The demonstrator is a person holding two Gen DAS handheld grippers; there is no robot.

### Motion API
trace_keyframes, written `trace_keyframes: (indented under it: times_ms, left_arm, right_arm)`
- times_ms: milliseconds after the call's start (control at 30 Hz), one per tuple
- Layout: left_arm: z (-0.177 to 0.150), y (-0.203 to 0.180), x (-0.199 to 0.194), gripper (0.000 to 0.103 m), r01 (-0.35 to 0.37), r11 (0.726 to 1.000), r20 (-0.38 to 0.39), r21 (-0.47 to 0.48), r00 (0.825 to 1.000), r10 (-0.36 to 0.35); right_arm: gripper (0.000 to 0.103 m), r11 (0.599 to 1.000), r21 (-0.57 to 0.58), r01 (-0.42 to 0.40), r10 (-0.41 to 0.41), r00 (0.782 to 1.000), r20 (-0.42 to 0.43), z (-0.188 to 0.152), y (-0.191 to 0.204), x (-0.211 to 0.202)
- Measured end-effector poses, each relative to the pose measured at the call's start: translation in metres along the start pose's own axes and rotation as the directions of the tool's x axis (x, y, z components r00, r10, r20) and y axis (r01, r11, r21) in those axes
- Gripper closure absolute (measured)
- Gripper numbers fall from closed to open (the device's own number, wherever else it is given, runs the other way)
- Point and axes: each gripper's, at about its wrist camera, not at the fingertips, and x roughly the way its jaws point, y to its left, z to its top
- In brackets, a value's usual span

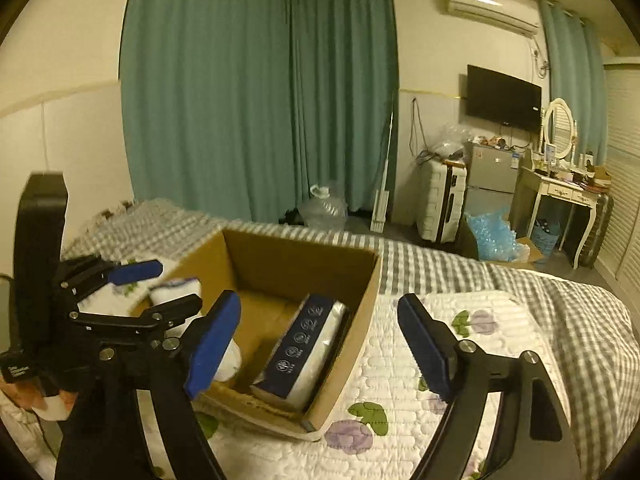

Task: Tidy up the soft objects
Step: 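Carry both items into the cardboard box and open both grippers to release them, then move both grippers back over the remaining pile of items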

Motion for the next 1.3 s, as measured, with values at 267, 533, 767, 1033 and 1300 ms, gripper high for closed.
trace_keyframes:
  times_ms: [267, 533, 767, 1033, 1300]
  left_arm:
    - [0.016, -0.003, -0.112, 0.029, 0.002, 1.000, 0.166, -0.016, 0.986, 0.001]
    - [-0.012, -0.004, -0.189, 0.022, -0.045, 0.999, 0.247, -0.019, 0.968, 0.049]
    - [-0.061, -0.002, -0.186, 0.022, -0.104, 0.994, 0.162, -0.029, 0.981, 0.107]
    - [-0.137, 0.007, -0.136, 0.022, -0.074, 0.987, -0.047, -0.140, 0.997, 0.068]
    - [-0.186, 0.006, -0.104, 0.022, -0.013, 0.987, -0.197, -0.160, 0.980, -0.019]
  right_arm:
    - [0.009, 0.999, -0.034, 0.010, -0.009, 1.000, 0.025, 0.028, 0.023, -0.091]
    - [0.005, 0.995, -0.095, 0.043, -0.042, 0.999, 0.010, 0.007, 0.063, -0.159]
    - [0.005, 0.992, -0.125, 0.032, -0.046, 0.993, -0.109, -0.049, 0.083, -0.146]
    - [0.005, 0.995, -0.086, 0.042, -0.068, 0.944, -0.324, -0.130, 0.088, -0.107]
    - [0.010, 0.997, -0.030, 0.064, -0.071, 0.893, -0.445, -0.164, 0.079, -0.069]
